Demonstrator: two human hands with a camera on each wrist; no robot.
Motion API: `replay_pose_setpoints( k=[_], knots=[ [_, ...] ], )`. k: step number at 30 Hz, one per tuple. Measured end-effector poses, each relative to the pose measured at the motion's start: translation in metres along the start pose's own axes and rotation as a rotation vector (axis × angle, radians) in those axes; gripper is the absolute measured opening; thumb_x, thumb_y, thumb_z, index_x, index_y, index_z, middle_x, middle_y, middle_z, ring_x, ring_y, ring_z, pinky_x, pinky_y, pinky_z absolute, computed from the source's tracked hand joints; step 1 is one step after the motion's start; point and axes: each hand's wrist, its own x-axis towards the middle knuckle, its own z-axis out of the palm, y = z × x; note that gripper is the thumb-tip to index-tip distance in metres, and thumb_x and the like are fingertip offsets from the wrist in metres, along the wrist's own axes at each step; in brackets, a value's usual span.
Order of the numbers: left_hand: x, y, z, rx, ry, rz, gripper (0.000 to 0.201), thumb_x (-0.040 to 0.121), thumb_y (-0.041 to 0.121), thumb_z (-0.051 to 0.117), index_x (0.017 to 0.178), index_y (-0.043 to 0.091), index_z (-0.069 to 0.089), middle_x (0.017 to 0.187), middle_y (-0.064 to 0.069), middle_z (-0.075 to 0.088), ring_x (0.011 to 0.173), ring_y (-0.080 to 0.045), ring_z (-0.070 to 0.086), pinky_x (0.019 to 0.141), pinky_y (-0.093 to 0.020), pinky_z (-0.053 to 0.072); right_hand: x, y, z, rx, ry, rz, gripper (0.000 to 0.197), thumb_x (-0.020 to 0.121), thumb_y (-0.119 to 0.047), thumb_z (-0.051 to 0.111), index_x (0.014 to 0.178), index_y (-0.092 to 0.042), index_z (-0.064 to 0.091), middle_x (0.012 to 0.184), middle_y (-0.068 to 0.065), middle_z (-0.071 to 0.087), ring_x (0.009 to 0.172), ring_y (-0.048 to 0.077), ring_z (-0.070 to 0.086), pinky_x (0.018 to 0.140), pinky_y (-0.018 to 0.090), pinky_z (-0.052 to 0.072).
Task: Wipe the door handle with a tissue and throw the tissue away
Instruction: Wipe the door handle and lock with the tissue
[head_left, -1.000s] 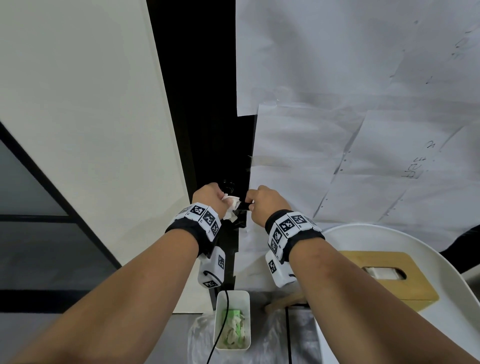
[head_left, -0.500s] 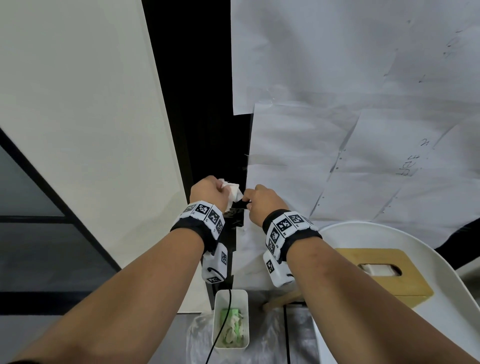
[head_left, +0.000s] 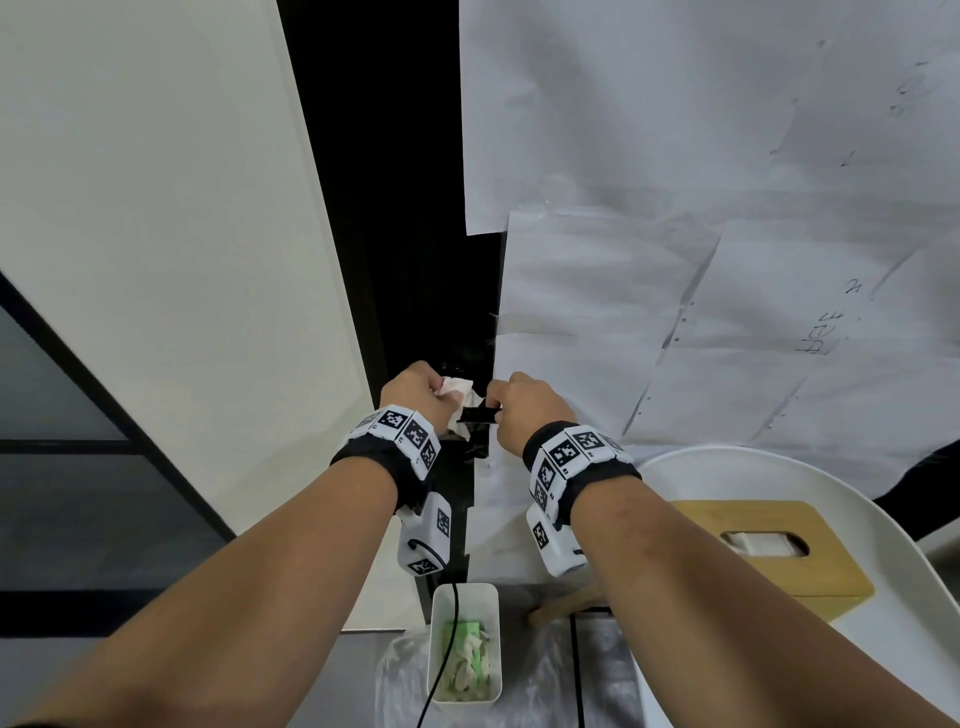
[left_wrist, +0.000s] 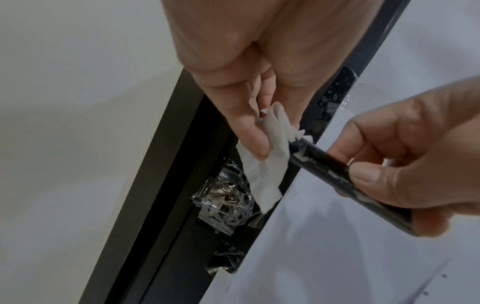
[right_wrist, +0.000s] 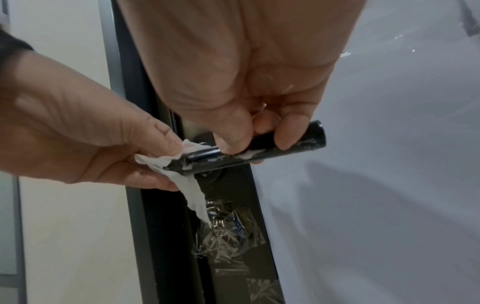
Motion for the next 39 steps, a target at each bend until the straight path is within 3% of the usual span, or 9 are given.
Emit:
replay_pose_setpoints(
  k=[8, 14, 17, 20, 23, 27, 31, 35, 39],
  knots=[
    [-0.008, -0.004, -0.006, 0.099, -0.100, -0.016, 0.032, 0.085, 0.029, 0.069, 0.111, 0.013, 0.059, 0.102, -0.003, 0.065, 0.095, -0.021, 0.064, 0.078, -0.025, 0.048, 0.000, 0.000, 0.001, -0.016, 0.008, -0.008, 0.030, 0.088, -0.005, 0.050, 0.114, -0.019, 0.058, 0.114, 0.009, 0.052, 0.103, 0.029, 0.055, 0.078, 0.037, 0.050],
    [-0.010, -0.004, -0.008, 0.016, -0.111, -0.031, 0.022, 0.087, 0.029, 0.067, 0.108, 0.020, 0.067, 0.106, -0.002, 0.068, 0.089, -0.021, 0.066, 0.077, -0.024, 0.051, 0.000, 0.003, 0.004, 0.018, 0.016, 0.004, 0.030, 0.090, -0.008, 0.051, 0.116, -0.019, 0.059, 0.117, 0.008, 0.053, 0.105, 0.029, 0.055, 0.079, 0.037, 0.049],
    [-0.015, -0.004, -0.007, -0.033, -0.035, -0.015, 0.011, 0.090, 0.020, 0.062, 0.098, 0.024, 0.070, 0.099, -0.003, 0.070, 0.078, -0.017, 0.063, 0.065, -0.023, 0.048, 0.000, 0.003, 0.004, 0.021, 0.018, 0.009, 0.029, 0.090, -0.010, 0.052, 0.117, -0.018, 0.060, 0.117, 0.009, 0.055, 0.107, 0.028, 0.056, 0.081, 0.036, 0.050],
    [-0.013, -0.006, -0.010, -0.061, -0.071, -0.023, 0.032, 0.091, 0.004, 0.052, 0.105, 0.024, 0.072, 0.107, -0.001, 0.068, 0.083, -0.021, 0.064, 0.068, -0.024, 0.049, -0.001, 0.000, -0.001, 0.086, 0.032, 0.049, 0.029, 0.092, -0.014, 0.049, 0.120, -0.017, 0.058, 0.115, 0.010, 0.060, 0.106, 0.028, 0.057, 0.084, 0.037, 0.051],
    [-0.015, -0.005, -0.013, -0.137, -0.036, -0.021, 0.033, 0.088, 0.003, 0.048, 0.099, 0.022, 0.073, 0.099, -0.003, 0.069, 0.072, -0.017, 0.059, 0.062, -0.024, 0.048, -0.001, -0.009, -0.004, 0.235, 0.145, 0.031, 0.022, 0.093, -0.022, 0.049, 0.113, -0.016, 0.057, 0.109, 0.008, 0.063, 0.100, 0.027, 0.059, 0.085, 0.040, 0.051],
    [-0.017, -0.004, -0.014, -0.209, 0.017, -0.018, 0.019, 0.086, 0.008, 0.054, 0.095, 0.016, 0.069, 0.091, -0.001, 0.068, 0.077, -0.018, 0.063, 0.070, -0.025, 0.052, -0.002, -0.028, 0.001, 0.307, 0.156, -0.061, 0.014, 0.089, -0.022, 0.056, 0.099, -0.018, 0.048, 0.097, 0.002, 0.058, 0.084, 0.021, 0.056, 0.073, 0.033, 0.049],
    [-0.014, -0.008, -0.015, -0.207, 0.046, -0.010, 0.021, 0.091, 0.010, 0.050, 0.099, 0.018, 0.067, 0.093, -0.003, 0.069, 0.076, -0.018, 0.063, 0.071, -0.028, 0.053, -0.001, -0.033, 0.011, 0.256, 0.118, -0.059, 0.027, 0.080, -0.003, 0.053, 0.090, -0.022, 0.037, 0.088, 0.002, 0.048, 0.077, 0.023, 0.051, 0.063, 0.033, 0.042],
    [-0.010, -0.011, -0.015, -0.215, -0.006, -0.049, 0.019, 0.091, 0.015, 0.053, 0.096, 0.024, 0.069, 0.089, -0.003, 0.072, 0.073, -0.022, 0.071, 0.071, -0.036, 0.061, 0.000, -0.024, 0.010, 0.215, 0.175, -0.040, 0.028, 0.076, 0.002, 0.050, 0.095, -0.019, 0.051, 0.088, 0.003, 0.045, 0.078, 0.025, 0.049, 0.064, 0.033, 0.045],
    [-0.006, -0.013, -0.013, -0.165, -0.021, -0.020, 0.020, 0.091, 0.016, 0.058, 0.103, 0.023, 0.072, 0.097, -0.001, 0.073, 0.083, -0.018, 0.069, 0.075, -0.025, 0.055, 0.003, -0.008, 0.008, 0.162, 0.194, 0.030, 0.030, 0.080, -0.001, 0.054, 0.101, -0.017, 0.068, 0.104, 0.007, 0.047, 0.089, 0.026, 0.054, 0.075, 0.037, 0.053]
  ],
)
